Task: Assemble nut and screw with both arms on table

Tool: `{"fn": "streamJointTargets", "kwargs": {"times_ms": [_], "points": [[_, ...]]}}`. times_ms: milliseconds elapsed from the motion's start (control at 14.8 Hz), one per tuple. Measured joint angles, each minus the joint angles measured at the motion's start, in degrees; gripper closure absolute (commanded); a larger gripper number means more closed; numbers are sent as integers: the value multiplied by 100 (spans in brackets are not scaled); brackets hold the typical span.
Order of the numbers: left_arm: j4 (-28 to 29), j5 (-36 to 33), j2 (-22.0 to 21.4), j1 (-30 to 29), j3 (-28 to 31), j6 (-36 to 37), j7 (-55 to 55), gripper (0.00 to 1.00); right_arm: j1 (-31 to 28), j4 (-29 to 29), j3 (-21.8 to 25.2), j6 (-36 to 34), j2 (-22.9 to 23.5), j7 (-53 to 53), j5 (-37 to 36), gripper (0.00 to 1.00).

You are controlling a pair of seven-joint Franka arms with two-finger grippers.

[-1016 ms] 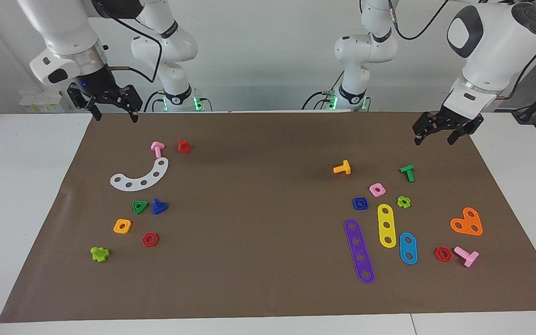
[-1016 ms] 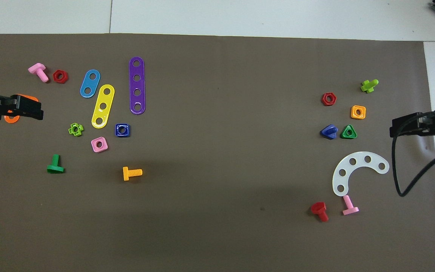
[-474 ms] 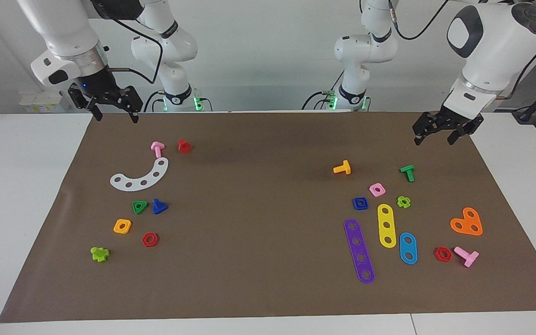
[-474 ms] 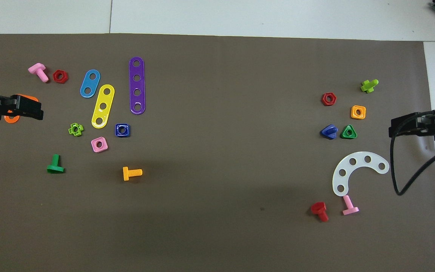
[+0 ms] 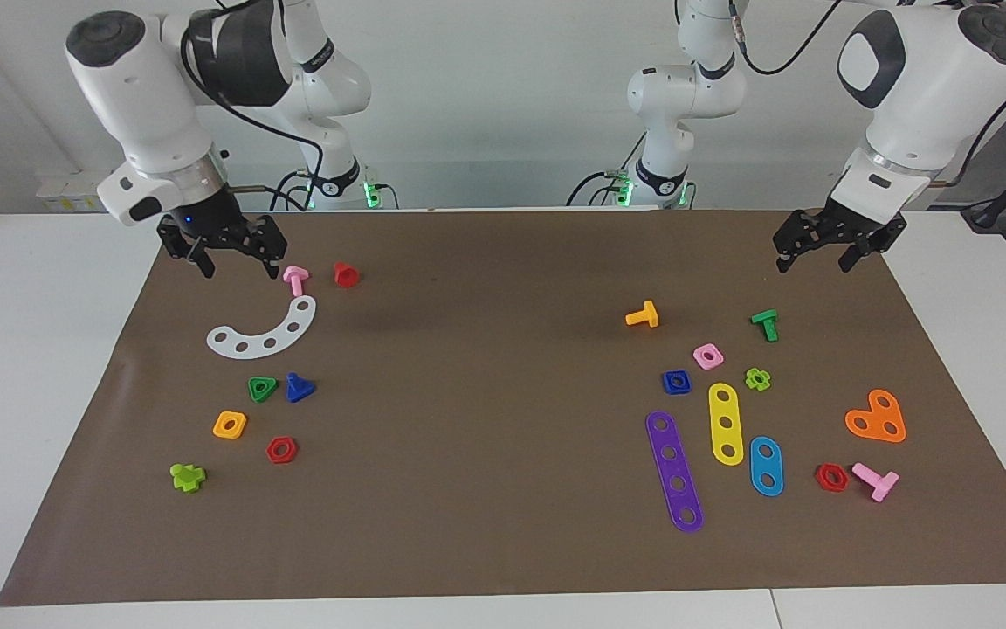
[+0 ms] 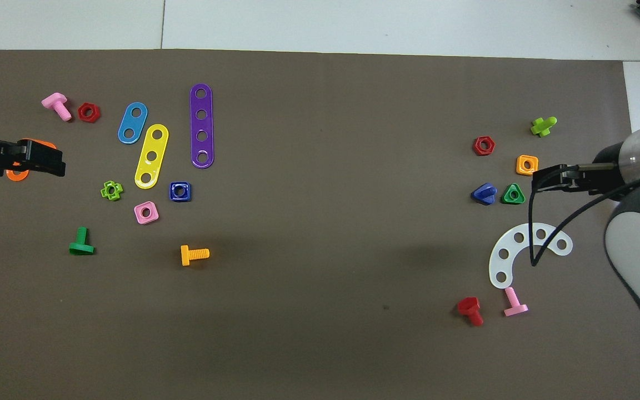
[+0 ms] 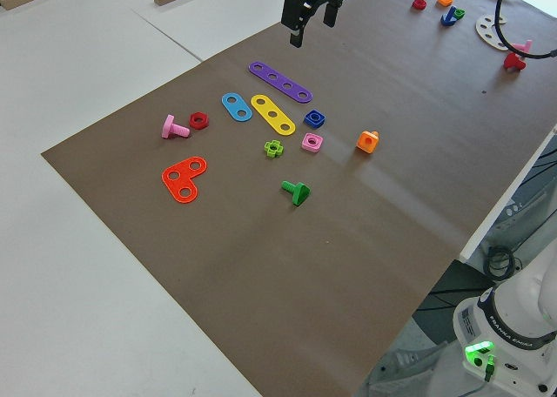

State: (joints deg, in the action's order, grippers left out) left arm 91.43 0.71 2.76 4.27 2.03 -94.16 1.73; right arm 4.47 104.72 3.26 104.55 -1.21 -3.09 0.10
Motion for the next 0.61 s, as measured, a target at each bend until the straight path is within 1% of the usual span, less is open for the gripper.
{"fn": "streamJointTargets", "kwargs": {"times_ms": [203, 406, 542, 610], "points": [[4, 3, -1, 3, -14, -103, 0, 0, 9, 364, 0, 786, 398, 304, 27, 0], [12, 5, -2, 5, -36, -238, 0, 0, 9, 611, 0, 1744, 1000, 417, 34, 0], [27, 8, -4, 43, -72, -277, 1, 0, 15, 655, 0, 2040, 1292, 439, 34, 0], [36, 8, -6, 79, -79, -278, 1, 0, 21, 696, 0, 2105, 1376, 452, 34, 2]]}}
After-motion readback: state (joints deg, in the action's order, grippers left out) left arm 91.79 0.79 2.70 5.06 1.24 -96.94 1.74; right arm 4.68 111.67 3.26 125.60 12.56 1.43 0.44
